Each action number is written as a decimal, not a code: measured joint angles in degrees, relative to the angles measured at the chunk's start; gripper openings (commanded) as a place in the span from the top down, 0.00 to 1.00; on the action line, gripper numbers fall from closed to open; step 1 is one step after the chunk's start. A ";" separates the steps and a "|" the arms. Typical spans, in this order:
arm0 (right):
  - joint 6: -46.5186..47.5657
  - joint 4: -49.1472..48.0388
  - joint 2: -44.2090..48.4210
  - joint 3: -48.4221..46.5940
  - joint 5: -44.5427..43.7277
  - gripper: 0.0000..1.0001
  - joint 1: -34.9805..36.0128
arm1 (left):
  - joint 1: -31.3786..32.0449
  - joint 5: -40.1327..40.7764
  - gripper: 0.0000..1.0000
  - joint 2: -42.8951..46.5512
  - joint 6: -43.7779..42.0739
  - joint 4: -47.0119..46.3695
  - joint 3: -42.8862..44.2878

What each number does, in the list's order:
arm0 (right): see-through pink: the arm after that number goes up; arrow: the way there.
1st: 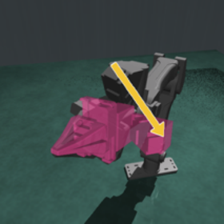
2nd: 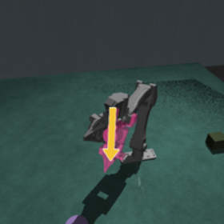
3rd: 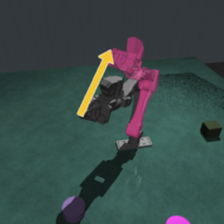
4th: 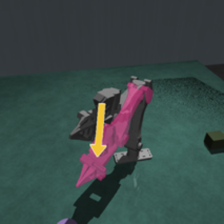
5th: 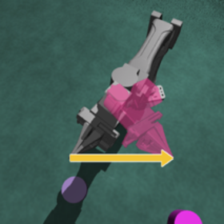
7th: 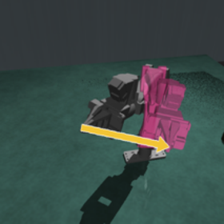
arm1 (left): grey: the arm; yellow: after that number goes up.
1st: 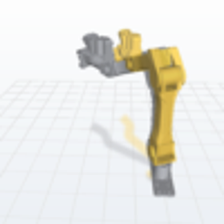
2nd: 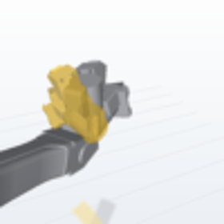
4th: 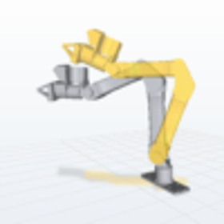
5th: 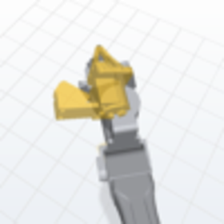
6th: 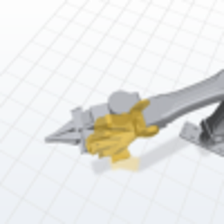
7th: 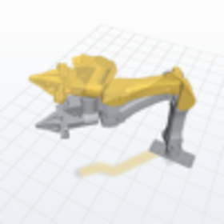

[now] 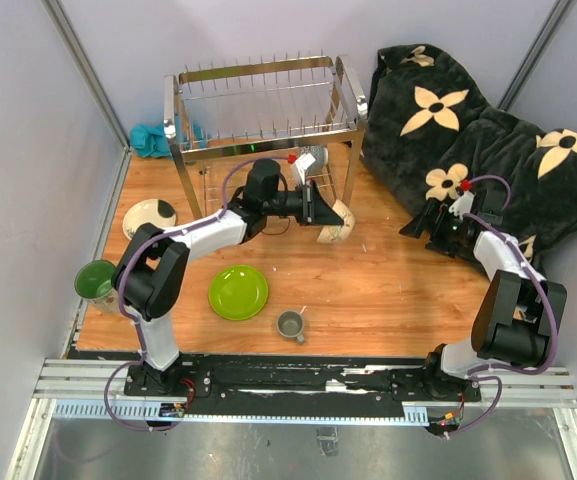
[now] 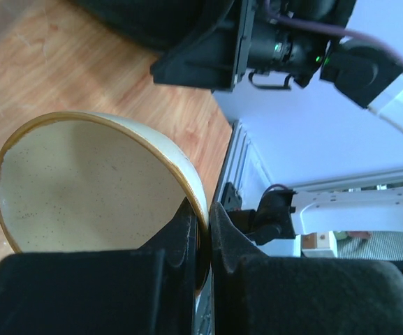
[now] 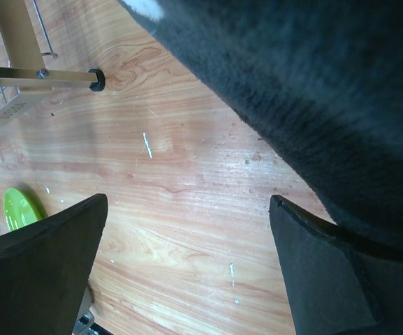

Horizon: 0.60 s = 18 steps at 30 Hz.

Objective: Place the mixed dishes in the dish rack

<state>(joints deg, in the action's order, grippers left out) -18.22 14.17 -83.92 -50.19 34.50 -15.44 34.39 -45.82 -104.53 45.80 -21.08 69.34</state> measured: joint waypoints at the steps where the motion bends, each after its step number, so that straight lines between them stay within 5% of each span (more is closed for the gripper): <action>1: 0.02 0.35 0.11 0.00 -0.07 0.01 0.00 | -0.76 -0.48 1.00 -0.11 0.87 -1.29 0.07; 18: 0.83 7.78 0.79 -1.92 -2.54 0.00 0.00 | -9.68 0.57 0.99 -6.25 17.70 -26.34 0.09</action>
<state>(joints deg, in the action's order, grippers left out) -17.39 21.96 -83.13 -52.12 31.97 -15.44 24.71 -45.25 -110.78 63.51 -47.42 69.43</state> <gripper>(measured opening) 0.995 0.070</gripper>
